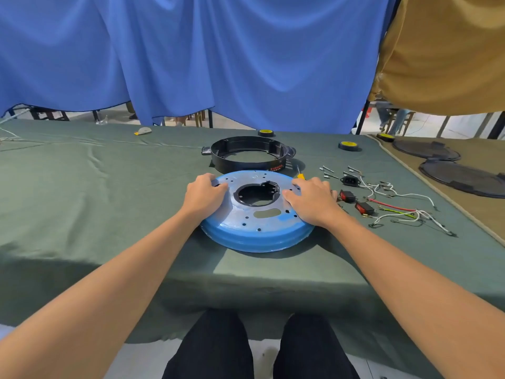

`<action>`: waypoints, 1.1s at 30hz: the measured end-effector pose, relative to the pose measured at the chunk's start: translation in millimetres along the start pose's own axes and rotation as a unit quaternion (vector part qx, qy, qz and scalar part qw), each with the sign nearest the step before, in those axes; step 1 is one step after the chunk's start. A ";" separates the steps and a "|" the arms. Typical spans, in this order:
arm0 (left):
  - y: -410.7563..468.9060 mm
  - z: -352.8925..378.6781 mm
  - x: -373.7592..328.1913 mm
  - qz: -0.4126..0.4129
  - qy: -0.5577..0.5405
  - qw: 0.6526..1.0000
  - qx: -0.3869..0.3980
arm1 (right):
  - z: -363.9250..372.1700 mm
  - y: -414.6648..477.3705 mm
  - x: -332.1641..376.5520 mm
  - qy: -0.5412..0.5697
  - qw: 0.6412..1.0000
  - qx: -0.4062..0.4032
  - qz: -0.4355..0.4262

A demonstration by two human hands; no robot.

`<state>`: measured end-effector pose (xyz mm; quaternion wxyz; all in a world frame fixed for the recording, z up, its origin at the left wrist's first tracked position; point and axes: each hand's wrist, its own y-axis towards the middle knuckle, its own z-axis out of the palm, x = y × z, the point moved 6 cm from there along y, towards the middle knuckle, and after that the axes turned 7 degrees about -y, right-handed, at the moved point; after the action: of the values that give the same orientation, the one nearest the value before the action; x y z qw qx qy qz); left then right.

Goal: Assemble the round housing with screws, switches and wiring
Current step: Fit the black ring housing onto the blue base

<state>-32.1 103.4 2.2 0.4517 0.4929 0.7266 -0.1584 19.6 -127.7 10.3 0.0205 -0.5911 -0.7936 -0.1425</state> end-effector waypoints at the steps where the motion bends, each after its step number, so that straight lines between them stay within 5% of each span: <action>1: 3.7 1.8 0.6 -0.001 -0.003 1.000 0.002 | 1.2 4.2 -0.7 -0.001 1.000 0.000 0.001; 14: 67.4 18.5 0.8 0.005 0.014 0.999 0.034 | -4.9 78.4 -10.1 -0.069 0.997 -0.006 -0.026; 19: 94.3 19.1 -3.7 0.026 0.123 0.991 0.044 | -4.0 112.6 -21.8 -0.019 1.000 -0.007 -0.006; 23: 112.0 18.6 -31.3 0.132 0.247 0.959 -0.038 | 5.0 136.3 -32.5 0.048 0.997 0.052 0.014; 33: 146.6 75.0 -67.7 0.233 0.253 0.935 0.085 | 4.3 164.7 -45.5 -0.017 0.998 0.062 0.021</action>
<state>138.6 81.9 48.1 0.2333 0.7085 0.6657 0.0201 189.3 -126.1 30.3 0.0461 -0.6074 -0.7887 -0.0827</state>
